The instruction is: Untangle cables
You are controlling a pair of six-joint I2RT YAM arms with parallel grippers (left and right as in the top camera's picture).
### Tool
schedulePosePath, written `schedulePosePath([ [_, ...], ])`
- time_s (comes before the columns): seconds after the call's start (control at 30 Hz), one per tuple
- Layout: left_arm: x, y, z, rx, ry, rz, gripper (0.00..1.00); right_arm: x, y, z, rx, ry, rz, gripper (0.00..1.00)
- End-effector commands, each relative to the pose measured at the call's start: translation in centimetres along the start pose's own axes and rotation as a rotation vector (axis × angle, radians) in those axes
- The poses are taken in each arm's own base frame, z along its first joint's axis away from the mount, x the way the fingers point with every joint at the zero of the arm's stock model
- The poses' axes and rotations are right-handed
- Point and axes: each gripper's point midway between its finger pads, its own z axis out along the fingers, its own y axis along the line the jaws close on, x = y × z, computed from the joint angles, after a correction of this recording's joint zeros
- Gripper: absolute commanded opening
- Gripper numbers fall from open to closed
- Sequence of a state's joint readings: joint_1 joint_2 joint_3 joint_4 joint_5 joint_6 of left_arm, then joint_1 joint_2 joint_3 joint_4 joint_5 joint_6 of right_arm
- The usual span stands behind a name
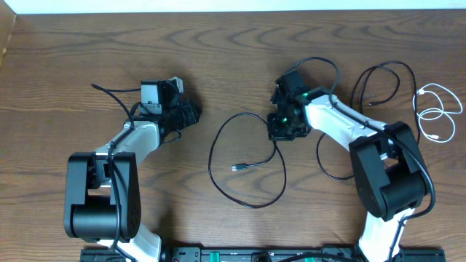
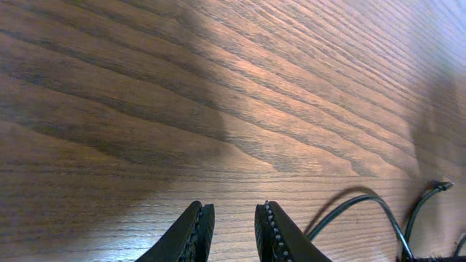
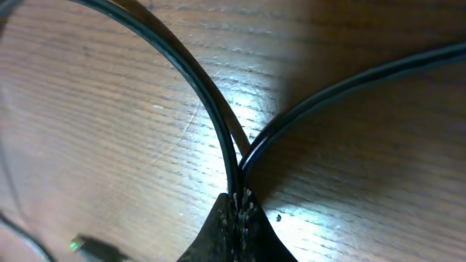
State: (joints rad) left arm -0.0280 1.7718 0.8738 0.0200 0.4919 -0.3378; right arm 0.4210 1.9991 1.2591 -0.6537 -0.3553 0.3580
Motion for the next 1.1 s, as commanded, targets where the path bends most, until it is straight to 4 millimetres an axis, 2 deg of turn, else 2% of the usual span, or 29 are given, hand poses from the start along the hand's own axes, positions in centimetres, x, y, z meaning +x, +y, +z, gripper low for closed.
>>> schedulePosePath([
  [0.0, 0.3, -0.7, -0.2, 0.04, 0.014, 0.002, 0.25, 0.9, 0.5, 0.6, -0.075, 0.051, -0.017, 0.01],
  [0.17, 0.6, -2.0, -0.2, 0.117, 0.036, 0.009, 0.25, 1.0, 1.0, 0.4, -0.126, 0.062, -0.043, 0.01],
  [0.3, 0.6, -2.2, -0.2, 0.12, 0.035, 0.015, 0.25, 1.1, 1.6, -0.2, -0.205, 0.076, -0.054, 0.01],
  [0.53, 0.5, -2.3, -0.2, 0.122, 0.03, 0.018, 0.25, 2.3, 0.4, -1.0, -0.211, 0.134, -0.019, 0.01],
  [0.77, 0.4, -2.3, -0.2, 0.124, 0.027, 0.02, 0.25, 1.9, 0.8, -2.4, -0.245, 0.104, -0.058, 0.01],
  [1.07, 0.4, -2.3, -0.2, 0.123, 0.027, 0.02, 0.26, 4.6, -0.2, -1.9, -0.12, 0.196, -0.051, 0.01],
])
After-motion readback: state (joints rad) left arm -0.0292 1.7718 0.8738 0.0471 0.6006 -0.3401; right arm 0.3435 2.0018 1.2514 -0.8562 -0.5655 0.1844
